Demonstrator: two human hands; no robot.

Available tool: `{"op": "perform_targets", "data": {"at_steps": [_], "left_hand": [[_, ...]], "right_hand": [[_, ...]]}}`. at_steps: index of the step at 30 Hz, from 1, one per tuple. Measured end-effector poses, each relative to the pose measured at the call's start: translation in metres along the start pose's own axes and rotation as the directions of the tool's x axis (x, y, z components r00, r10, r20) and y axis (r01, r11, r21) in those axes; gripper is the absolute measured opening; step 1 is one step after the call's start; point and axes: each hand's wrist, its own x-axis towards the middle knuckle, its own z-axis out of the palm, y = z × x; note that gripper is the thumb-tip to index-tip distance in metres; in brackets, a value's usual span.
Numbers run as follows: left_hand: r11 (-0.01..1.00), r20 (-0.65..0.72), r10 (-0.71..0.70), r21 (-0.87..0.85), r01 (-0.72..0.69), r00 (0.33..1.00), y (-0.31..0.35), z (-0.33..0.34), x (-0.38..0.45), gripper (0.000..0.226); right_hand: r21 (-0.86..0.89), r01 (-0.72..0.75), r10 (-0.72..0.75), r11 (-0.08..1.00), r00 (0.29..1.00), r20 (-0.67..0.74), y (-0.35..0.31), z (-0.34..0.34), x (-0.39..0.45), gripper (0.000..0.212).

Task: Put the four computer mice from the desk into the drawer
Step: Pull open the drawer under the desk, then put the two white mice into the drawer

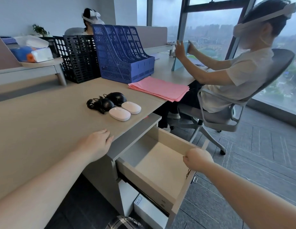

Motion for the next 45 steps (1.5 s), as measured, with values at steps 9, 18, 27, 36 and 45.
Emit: {"op": "perform_targets", "data": {"at_steps": [9, 18, 27, 36, 45], "left_hand": [[0.989, -0.147, 0.034, 0.149, -0.012, 0.989, 0.004, -0.011, 0.012, 0.039], [0.999, -0.125, -0.029, 0.023, 0.032, 0.992, 0.018, -0.020, 0.051, 0.063], [0.909, 0.114, 0.174, 0.363, -0.204, 0.978, 0.020, -0.044, 0.121, 0.074], [0.712, 0.238, 0.225, 0.622, -0.326, 0.945, 0.050, -0.056, 0.114, 0.073], [0.722, 0.222, 0.237, 0.611, -0.324, 0.946, 0.119, -0.049, 0.053, 0.045]], "right_hand": [[0.046, 0.138, -0.134, 0.989, 0.988, -0.073, -0.049, -0.017, 0.031, 0.040], [0.258, 0.388, -0.206, 0.885, 0.822, -0.531, -0.130, -0.081, 0.085, 0.031], [0.480, 0.303, -0.198, 0.824, 0.946, -0.257, -0.180, -0.125, 0.151, 0.061], [0.385, 0.245, -0.197, 0.890, 0.967, -0.160, -0.152, -0.128, 0.137, 0.067], [0.506, 0.187, -0.123, 0.842, 0.980, -0.158, -0.085, -0.088, 0.075, 0.051]]}}
